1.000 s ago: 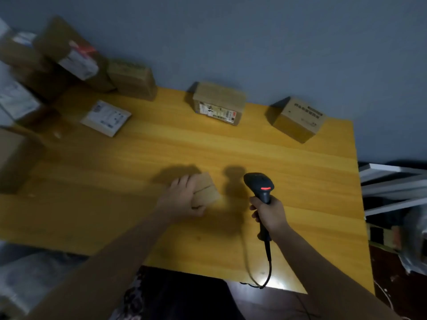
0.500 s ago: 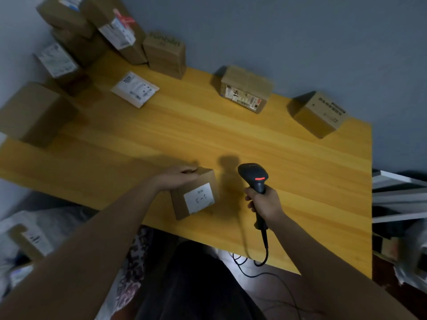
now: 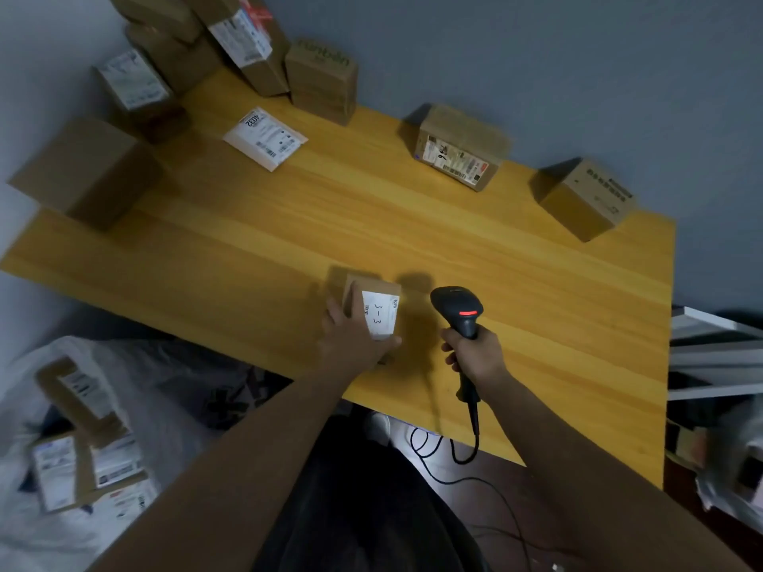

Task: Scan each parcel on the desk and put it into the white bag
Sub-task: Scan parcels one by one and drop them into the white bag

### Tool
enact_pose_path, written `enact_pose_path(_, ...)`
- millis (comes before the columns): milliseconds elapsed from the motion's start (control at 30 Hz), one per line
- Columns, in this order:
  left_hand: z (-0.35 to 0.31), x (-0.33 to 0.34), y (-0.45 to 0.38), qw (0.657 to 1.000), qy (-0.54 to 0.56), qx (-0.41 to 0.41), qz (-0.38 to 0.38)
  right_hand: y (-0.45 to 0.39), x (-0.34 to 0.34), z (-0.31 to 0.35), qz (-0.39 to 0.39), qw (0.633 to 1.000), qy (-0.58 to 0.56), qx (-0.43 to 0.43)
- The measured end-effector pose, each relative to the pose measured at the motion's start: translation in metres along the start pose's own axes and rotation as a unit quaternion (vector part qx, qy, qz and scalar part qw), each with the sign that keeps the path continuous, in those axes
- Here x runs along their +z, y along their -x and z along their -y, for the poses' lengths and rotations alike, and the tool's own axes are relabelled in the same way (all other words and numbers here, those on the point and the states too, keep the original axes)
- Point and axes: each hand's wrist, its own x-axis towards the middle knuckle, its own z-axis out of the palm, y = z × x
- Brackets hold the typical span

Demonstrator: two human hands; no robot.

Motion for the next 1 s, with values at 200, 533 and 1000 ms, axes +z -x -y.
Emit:
enact_pose_path(200, 0.004, 0.0, 0.001, 0.998, -0.034, -0.009, -0.061, 0.009, -0.003, -0.01, -0.007, 1.0, -0.006, 0.017)
enact_pose_path(533, 0.07, -0.028, -0.009, 0.971, 0.236, -0.024, 0.007, 0.017, 0.007, -0.01, 0.002, 1.0, -0.015, 0.01)
enact_pose_path(1000, 0.044, -0.059, -0.025, 0.994, 0.062, 0.076, -0.051, 0.027, 0.024, 0.007, 0.022, 1.0, -0.006, 0.0)
